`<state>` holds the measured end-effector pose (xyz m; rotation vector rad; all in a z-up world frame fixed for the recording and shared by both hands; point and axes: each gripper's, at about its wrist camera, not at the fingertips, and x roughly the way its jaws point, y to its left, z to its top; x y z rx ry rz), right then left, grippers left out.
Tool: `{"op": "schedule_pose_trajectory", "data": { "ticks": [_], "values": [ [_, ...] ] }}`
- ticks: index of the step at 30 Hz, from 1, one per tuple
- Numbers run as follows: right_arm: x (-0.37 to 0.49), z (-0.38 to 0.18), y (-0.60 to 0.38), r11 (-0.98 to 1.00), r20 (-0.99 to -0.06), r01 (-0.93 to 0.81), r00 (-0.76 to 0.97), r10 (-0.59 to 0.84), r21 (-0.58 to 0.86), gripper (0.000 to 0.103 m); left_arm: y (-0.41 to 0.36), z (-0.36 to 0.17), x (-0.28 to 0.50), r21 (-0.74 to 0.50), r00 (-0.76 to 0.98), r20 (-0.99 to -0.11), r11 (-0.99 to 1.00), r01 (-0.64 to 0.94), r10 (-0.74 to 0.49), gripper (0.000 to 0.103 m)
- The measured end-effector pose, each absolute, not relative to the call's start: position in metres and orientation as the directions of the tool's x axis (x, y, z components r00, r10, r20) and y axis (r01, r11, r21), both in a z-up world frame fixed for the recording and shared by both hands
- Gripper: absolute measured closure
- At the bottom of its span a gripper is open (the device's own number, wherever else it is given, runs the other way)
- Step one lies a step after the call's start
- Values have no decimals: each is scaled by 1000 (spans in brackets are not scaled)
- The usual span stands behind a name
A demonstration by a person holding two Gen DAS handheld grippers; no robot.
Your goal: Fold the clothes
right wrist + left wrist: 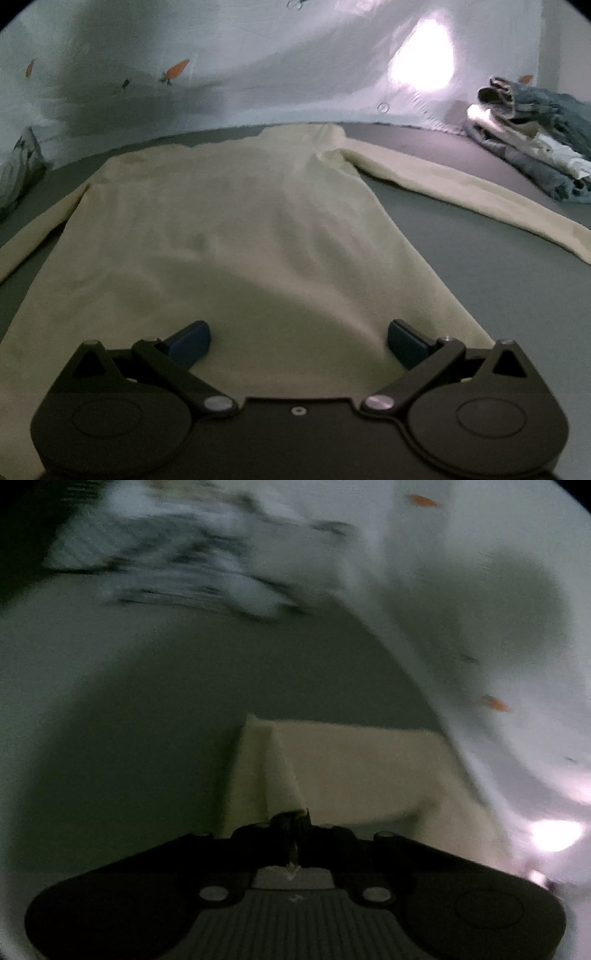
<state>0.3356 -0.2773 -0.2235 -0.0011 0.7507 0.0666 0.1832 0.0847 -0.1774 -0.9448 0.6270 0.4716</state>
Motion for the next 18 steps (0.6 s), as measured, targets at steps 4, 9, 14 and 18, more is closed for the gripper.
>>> {"op": "schedule_pose_trajectory", "data": {
  "ticks": [4, 9, 14, 18],
  "values": [
    [337, -223, -279, 995, -688, -94, 720, 85, 25, 0, 37, -152, 224, -681, 819, -567, 613, -401, -93, 99],
    [341, -219, -282, 991, -720, -128, 684, 114, 35, 0, 19, -145, 246, -723, 829, -529, 607, -329, -180, 46],
    [347, -211, -299, 979, -741, -120, 640, 203, 164, 0, 36, -162, 228, -727, 803, -580, 533, -434, -136, 36],
    [350, -202, -318, 921, -705, -36, 633, 321, 387, 0, 43, -177, 214, -647, 724, -686, 517, -560, -75, 35]
  ]
}}
